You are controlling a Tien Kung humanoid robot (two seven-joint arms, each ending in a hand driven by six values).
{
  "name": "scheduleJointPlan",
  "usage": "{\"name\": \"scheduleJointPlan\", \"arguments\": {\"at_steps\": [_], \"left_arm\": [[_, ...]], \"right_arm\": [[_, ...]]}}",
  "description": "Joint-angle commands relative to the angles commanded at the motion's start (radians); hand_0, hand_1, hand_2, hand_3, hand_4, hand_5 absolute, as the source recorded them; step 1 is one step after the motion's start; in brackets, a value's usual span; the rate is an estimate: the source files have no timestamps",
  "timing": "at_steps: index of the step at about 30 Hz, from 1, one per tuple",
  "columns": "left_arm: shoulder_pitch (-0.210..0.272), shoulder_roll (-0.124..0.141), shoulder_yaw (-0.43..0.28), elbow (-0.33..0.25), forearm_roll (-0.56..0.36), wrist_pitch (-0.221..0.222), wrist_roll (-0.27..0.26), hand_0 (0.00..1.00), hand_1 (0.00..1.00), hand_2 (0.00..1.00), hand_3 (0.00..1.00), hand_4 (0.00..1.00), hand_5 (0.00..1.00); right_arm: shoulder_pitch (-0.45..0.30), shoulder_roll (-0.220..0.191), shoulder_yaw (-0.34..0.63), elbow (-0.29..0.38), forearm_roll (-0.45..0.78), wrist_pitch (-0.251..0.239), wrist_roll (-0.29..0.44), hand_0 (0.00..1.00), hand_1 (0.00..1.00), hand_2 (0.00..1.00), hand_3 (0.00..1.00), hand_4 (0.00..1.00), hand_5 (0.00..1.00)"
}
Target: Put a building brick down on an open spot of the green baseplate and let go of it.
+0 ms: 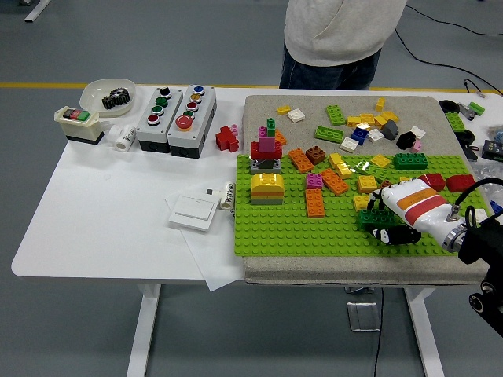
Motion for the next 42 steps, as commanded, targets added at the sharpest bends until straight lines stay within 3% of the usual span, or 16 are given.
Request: {"name": "scheduleJointPlan", "arguments": {"at_steps": [18, 28, 42], "left_arm": [[0.0, -0.001, 0.0, 0.001, -0.003, 0.0, -0.001, 0.743, 0.722, 0.714, 0.587, 0.636, 0.663], [0.001, -0.001, 0.001, 0.001, -0.004, -0.001, 0.0, 0.744, 0.722, 0.715, 0.587, 0.638, 0.665], [0.0, -0.002, -0.001, 0.001, 0.0, -0.001, 0.002, 0.743, 0.722, 0.715, 0.588, 0.639, 0.665]], "right_arm": [[0.007, -0.002, -0.025, 0.047, 0.0, -0.025, 0.022, 0.17, 0.352, 0.477, 0.501, 0.655, 0.378], [0.039, 0.021, -0.106, 0.008, 0.0, -0.089, 0.093, 0.173, 0.355, 0.477, 0.502, 0.641, 0.368], [0.038, 0.007, -0.14, -0.016, 0.0, -0.184, 0.167, 0.175, 0.356, 0.474, 0.5, 0.635, 0.36]]}}
